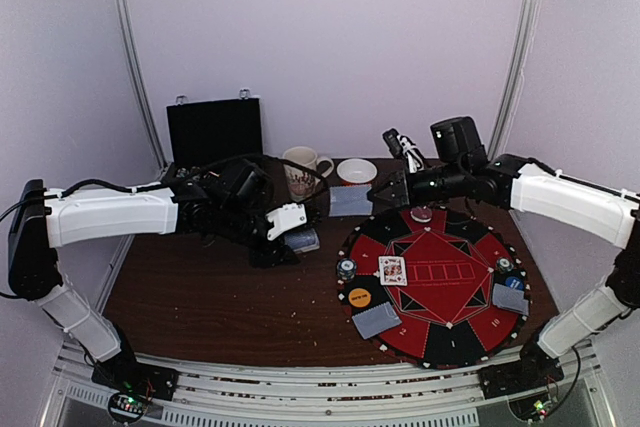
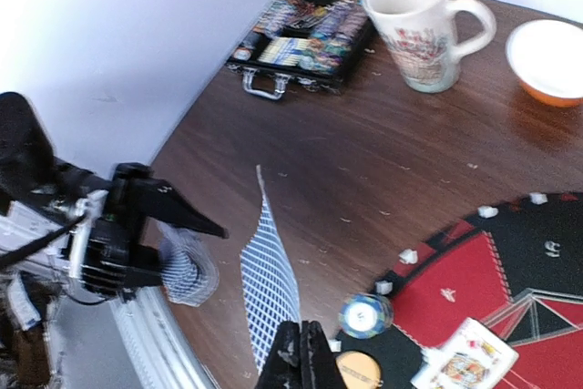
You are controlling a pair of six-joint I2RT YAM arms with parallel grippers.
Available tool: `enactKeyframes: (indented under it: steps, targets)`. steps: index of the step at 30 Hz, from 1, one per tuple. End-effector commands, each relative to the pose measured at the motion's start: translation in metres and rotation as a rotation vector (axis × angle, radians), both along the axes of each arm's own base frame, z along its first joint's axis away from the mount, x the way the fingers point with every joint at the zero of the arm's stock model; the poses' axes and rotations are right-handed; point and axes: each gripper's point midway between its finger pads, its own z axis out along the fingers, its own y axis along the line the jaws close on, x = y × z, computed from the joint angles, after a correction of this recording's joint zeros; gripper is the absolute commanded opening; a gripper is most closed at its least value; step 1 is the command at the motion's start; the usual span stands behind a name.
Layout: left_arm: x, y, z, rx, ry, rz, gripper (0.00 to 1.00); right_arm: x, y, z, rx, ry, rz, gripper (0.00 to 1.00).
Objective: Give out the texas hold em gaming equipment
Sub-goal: Flop the poker card in the community card area.
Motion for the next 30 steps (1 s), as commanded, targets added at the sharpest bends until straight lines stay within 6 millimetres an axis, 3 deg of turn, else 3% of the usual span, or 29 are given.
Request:
enactKeyframes:
  steps: [1, 5, 7, 10, 13, 15, 18, 21, 30]
  targets:
    - [0.008, -0.006, 0.024, -0.059, -0.051, 0.008, 0.46, 0.019, -0.084, -0.014, -0.466, -0.115, -0.222, 0.00]
    - [0.008, -0.007, 0.024, -0.063, -0.048, 0.005, 0.46, 0.030, -0.162, -0.028, -0.918, -0.208, -0.379, 0.00]
    - [0.008, -0.008, 0.024, -0.063, -0.048, 0.003, 0.46, 0.034, -0.184, -0.037, -1.105, -0.251, -0.386, 0.00]
    - [0.008, -0.008, 0.024, -0.062, -0.046, 0.003, 0.46, 0.041, -0.198, -0.054, -1.346, -0.316, -0.335, 0.00]
    - [0.008, -0.008, 0.023, -0.060, -0.047, 0.003, 0.46, 0.042, -0.183, -0.074, -1.485, -0.424, -0.215, 0.00]
    - [0.008, -0.008, 0.022, -0.059, -0.046, 0.003, 0.46, 0.033, -0.168, -0.098, -1.518, -0.487, -0.078, 0.00]
    - [0.008, -0.008, 0.022, -0.059, -0.043, 0.000, 0.46, 0.011, -0.144, -0.137, -1.465, -0.528, 0.175, 0.00]
    - [0.007, -0.008, 0.022, -0.062, -0.042, -0.003, 0.46, -0.009, -0.134, -0.169, -1.407, -0.500, 0.343, 0.00]
    - [0.006, -0.008, 0.023, -0.064, -0.041, -0.005, 0.46, -0.053, -0.118, -0.212, -1.258, -0.374, 0.614, 0.00]
